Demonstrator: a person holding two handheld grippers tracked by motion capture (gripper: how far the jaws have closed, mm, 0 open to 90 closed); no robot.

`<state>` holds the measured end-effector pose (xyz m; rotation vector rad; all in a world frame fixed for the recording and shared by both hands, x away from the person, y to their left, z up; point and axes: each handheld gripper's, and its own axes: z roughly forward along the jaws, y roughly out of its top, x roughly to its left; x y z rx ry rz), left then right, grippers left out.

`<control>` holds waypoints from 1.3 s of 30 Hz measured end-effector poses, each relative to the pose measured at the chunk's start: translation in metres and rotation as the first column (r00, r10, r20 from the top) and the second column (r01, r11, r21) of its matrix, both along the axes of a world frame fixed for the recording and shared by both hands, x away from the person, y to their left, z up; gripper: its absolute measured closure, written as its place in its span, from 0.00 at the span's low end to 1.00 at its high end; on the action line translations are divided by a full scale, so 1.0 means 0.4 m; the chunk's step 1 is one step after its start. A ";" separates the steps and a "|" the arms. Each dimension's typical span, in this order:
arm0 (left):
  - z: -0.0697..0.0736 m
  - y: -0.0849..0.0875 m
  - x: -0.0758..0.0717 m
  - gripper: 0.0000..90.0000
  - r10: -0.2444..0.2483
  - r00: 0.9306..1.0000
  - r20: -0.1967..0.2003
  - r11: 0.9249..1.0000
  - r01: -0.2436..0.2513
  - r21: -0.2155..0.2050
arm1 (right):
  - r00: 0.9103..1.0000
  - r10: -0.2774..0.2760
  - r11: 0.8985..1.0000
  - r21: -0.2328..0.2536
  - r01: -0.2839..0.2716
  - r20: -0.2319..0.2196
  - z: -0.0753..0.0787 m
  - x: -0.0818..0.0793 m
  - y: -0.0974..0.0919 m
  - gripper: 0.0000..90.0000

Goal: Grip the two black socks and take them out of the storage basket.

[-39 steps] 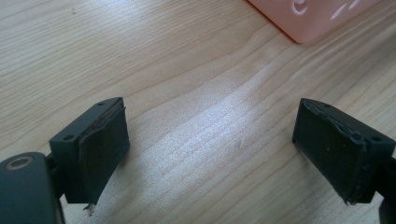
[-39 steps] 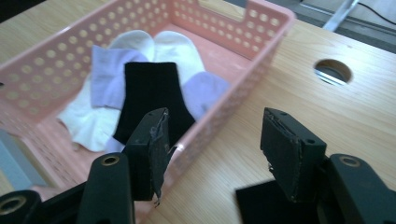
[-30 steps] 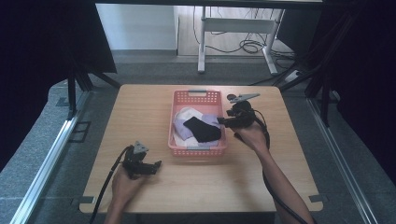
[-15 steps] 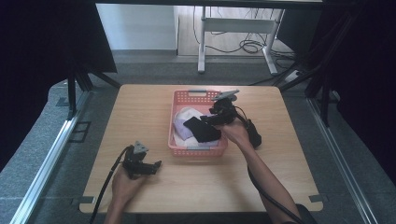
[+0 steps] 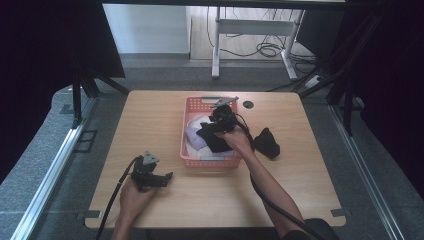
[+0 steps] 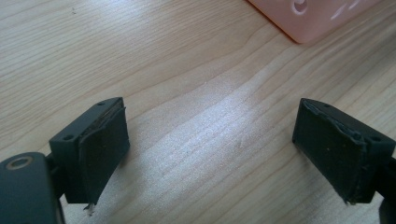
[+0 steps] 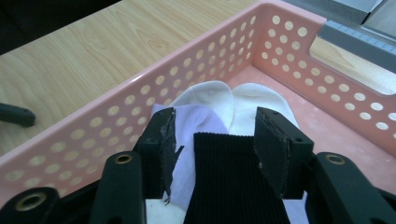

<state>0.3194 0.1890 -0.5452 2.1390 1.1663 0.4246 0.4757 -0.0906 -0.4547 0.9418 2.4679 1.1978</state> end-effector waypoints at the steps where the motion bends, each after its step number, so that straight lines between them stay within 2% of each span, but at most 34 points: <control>1: 0.000 0.000 0.000 0.11 0.000 1.000 0.000 1.000 0.000 0.000 | 1.000 -0.003 1.000 -0.001 0.003 -0.002 -0.006 0.004 0.005 0.57; 8: 0.000 0.000 0.000 0.11 0.000 1.000 0.000 1.000 0.000 0.000 | 0.999 -0.004 1.000 -0.024 0.003 -0.036 -0.047 0.016 0.036 0.60; 15: 0.000 0.000 0.000 0.11 0.001 1.000 -0.001 1.000 -0.001 0.000 | 0.998 -0.014 0.997 -0.072 0.009 -0.059 -0.079 0.031 0.065 0.60; 26: 0.000 0.000 0.000 0.11 0.000 1.000 -0.001 1.000 0.000 0.000 | 0.996 -0.033 0.985 -0.174 0.017 -0.087 -0.125 0.049 0.090 0.61; 29: 0.000 0.000 0.000 0.11 0.001 1.000 -0.002 1.000 -0.001 -0.001 | 0.994 -0.044 0.978 -0.207 0.022 -0.100 -0.133 0.053 0.090 0.66; 32: 0.000 0.000 0.000 0.11 0.001 1.000 -0.002 1.000 -0.001 -0.002 | 0.991 -0.031 0.970 -0.244 -0.002 -0.131 -0.132 0.052 0.093 0.77; 35: 0.000 0.000 0.000 0.11 0.001 1.000 -0.002 1.000 -0.001 -0.002 | 0.988 -0.051 0.969 -0.246 0.015 -0.143 -0.123 0.051 0.092 0.89; 39: 0.000 0.000 0.000 0.11 0.000 1.000 -0.001 1.000 0.000 0.001 | 0.991 -0.065 0.973 -0.228 0.036 -0.120 -0.108 0.049 0.082 0.92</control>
